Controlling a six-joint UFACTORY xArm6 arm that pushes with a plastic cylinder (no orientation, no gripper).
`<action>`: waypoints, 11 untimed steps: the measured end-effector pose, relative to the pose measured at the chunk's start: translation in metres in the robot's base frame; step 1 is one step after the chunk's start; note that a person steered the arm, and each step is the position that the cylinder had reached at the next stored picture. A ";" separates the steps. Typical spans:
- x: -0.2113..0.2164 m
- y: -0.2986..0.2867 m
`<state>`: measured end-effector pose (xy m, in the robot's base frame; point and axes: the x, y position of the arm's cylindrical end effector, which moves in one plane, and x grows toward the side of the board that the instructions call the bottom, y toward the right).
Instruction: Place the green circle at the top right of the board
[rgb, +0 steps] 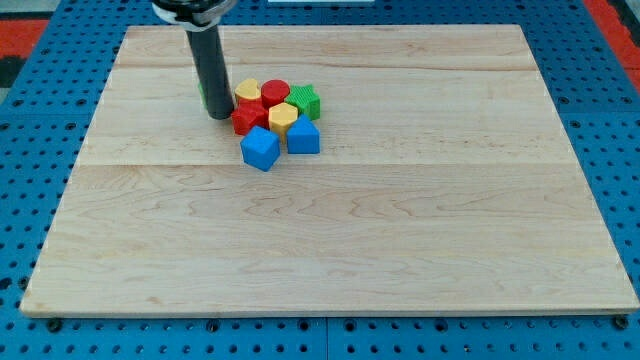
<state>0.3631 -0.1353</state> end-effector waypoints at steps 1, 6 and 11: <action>0.000 -0.016; -0.017 -0.022; -0.073 -0.025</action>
<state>0.2901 -0.1607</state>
